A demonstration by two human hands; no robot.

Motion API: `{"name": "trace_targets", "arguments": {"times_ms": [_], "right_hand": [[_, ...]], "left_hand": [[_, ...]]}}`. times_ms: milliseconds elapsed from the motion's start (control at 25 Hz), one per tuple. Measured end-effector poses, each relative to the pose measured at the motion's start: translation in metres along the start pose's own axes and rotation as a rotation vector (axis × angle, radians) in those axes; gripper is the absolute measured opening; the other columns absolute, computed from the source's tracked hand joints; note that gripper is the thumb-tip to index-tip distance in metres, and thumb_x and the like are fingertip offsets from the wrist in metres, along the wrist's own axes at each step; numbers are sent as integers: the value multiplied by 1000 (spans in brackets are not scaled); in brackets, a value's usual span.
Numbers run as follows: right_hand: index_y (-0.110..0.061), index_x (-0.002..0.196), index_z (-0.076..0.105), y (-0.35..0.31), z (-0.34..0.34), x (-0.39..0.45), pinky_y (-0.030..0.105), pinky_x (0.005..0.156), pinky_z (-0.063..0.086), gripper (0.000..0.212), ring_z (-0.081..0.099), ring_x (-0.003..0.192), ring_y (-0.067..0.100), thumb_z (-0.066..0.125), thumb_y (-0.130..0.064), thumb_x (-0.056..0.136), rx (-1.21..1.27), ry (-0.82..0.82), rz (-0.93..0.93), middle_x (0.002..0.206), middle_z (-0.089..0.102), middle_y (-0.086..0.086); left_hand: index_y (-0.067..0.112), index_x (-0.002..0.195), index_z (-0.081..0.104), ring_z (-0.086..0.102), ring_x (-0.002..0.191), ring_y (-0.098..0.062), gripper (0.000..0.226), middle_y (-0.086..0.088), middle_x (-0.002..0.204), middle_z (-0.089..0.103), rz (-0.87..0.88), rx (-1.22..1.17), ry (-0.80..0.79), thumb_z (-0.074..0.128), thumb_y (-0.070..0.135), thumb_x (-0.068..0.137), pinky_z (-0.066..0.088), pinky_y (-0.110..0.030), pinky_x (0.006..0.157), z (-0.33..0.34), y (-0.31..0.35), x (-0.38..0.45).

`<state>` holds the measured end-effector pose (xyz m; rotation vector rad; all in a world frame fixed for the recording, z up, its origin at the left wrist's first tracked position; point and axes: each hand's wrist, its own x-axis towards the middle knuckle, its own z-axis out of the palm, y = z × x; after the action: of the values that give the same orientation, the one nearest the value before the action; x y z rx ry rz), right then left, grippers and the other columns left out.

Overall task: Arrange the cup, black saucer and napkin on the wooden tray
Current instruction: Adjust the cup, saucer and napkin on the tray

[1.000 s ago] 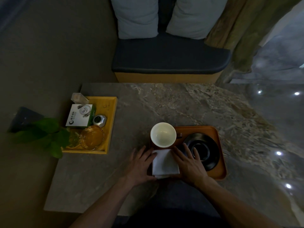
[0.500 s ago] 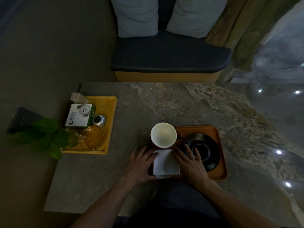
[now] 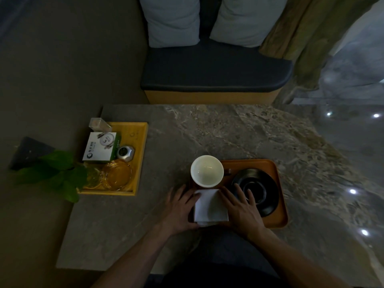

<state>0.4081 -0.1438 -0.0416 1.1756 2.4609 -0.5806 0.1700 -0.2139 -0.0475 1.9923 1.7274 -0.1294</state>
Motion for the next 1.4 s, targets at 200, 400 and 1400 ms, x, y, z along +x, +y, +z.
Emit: {"name": "trace_targets", "arguments": {"times_ms": [200, 400, 1400], "right_hand": [[-30, 152, -3, 2, -1, 1, 63, 113, -5, 100, -14, 145, 35, 48, -75, 79, 0, 4, -2, 163, -3, -3], [-31, 151, -2, 4, 3, 3, 64, 112, -6, 99, -13, 145, 35, 49, -74, 78, -19, 0, -8, 163, -1, -3], [-32, 151, -3, 0, 5, 3, 62, 111, -10, 95, -21, 142, 31, 52, -67, 82, -36, 12, 5, 162, -3, -4]], "left_hand": [[36, 142, 37, 8, 148, -27, 80, -1, 157, 27, 31, -17, 16, 54, 75, 74, 0, -57, 117, -4, 0, 2], [37, 143, 36, 6, 147, -26, 76, 2, 158, 25, -9, 17, -37, 60, 66, 77, 1, -59, 117, -3, 5, 7], [40, 145, 29, 6, 148, -30, 85, 2, 160, 22, -30, -12, 22, 41, 82, 73, -7, -57, 115, 4, 7, -2]]}}
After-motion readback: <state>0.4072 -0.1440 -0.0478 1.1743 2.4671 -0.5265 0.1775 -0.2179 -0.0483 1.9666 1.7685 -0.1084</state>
